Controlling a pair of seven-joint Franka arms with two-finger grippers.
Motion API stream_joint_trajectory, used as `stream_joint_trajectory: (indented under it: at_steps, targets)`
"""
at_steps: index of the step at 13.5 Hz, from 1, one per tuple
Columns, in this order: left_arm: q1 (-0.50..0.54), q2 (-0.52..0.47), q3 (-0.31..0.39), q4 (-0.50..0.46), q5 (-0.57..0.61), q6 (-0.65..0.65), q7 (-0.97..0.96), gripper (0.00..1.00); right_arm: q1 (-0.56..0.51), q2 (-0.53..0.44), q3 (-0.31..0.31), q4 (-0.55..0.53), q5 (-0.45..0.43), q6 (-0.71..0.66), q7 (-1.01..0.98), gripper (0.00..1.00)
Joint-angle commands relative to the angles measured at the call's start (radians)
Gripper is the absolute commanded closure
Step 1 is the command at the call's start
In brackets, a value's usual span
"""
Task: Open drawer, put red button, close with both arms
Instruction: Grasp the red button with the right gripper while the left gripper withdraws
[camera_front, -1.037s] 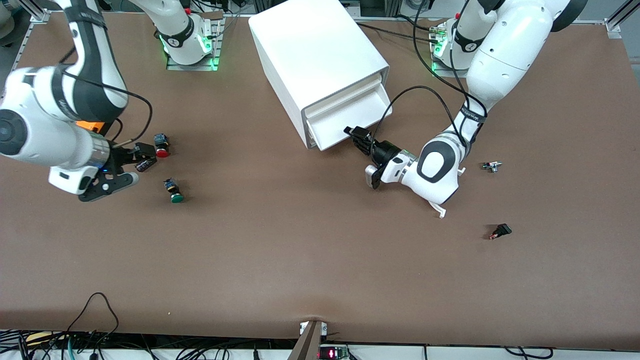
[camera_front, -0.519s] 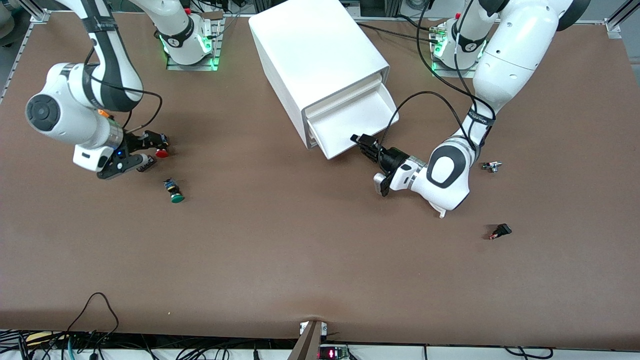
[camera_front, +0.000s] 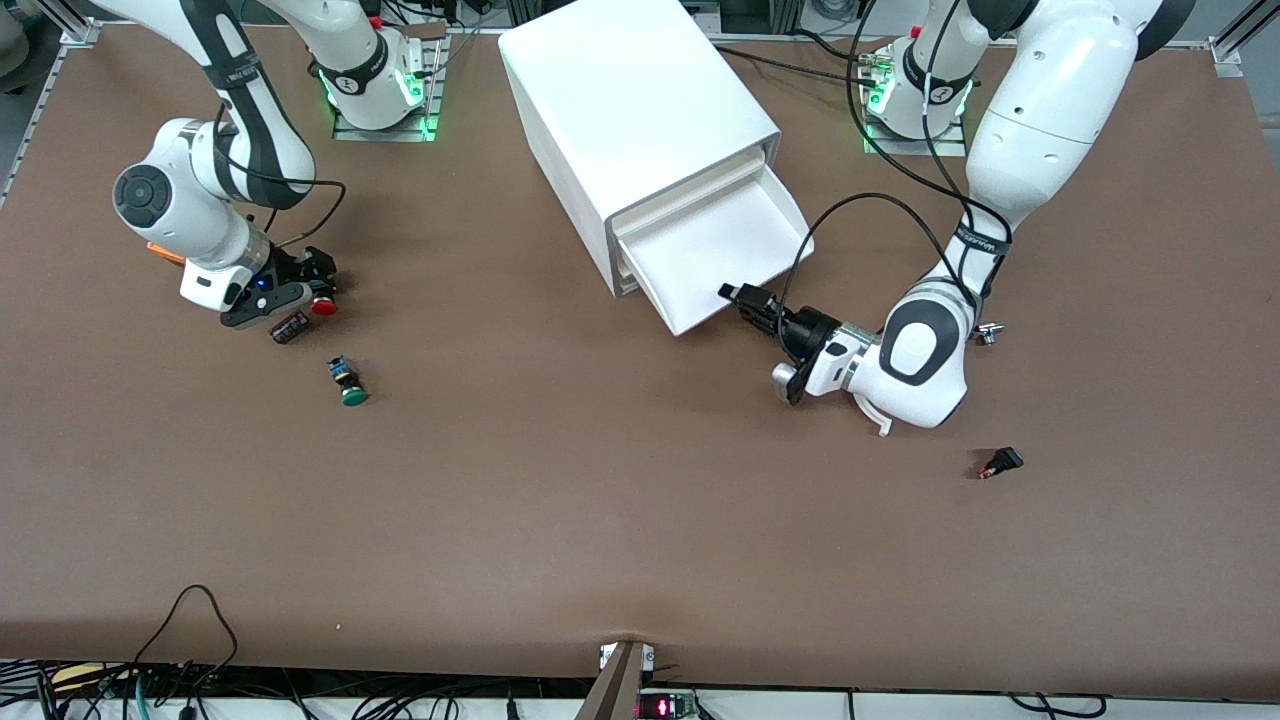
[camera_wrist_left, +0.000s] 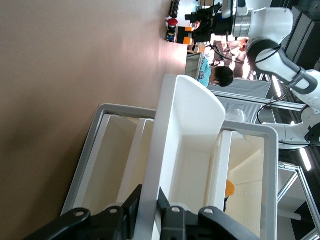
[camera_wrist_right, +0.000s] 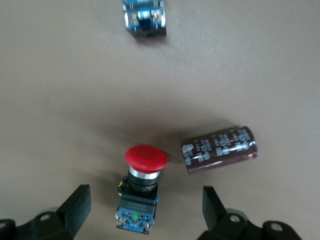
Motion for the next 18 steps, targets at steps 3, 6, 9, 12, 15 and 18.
stream_joint_trajectory:
  at_steps: [3,6,9,12,15,18]
  targets:
    - [0.02,0.029,0.005,0.055,0.014,0.018,-0.064,0.52,-0.005,0.054,0.001,-0.055,0.007,0.136,-0.015,0.07]
    - [0.031,0.014,0.011,0.067,0.036,-0.057,-0.257,0.0,-0.005,0.069,0.001,-0.069,0.011,0.158,-0.012,0.23]
    - [0.08,-0.024,0.014,0.087,0.17,-0.069,-0.332,0.0,-0.005,0.068,0.001,-0.068,0.013,0.151,-0.004,0.58]
    - [0.112,-0.072,0.015,0.154,0.382,-0.085,-0.404,0.0,-0.004,0.052,0.004,-0.059,0.013,0.116,0.008,0.76]
    - [0.123,-0.191,0.015,0.188,0.636,-0.085,-0.493,0.0,0.004,0.028,0.048,0.071,0.106,-0.079,0.009,0.81]
    - [0.144,-0.306,0.015,0.19,0.873,-0.088,-0.5,0.0,0.028,0.038,0.064,0.322,0.142,-0.361,0.087,0.81]
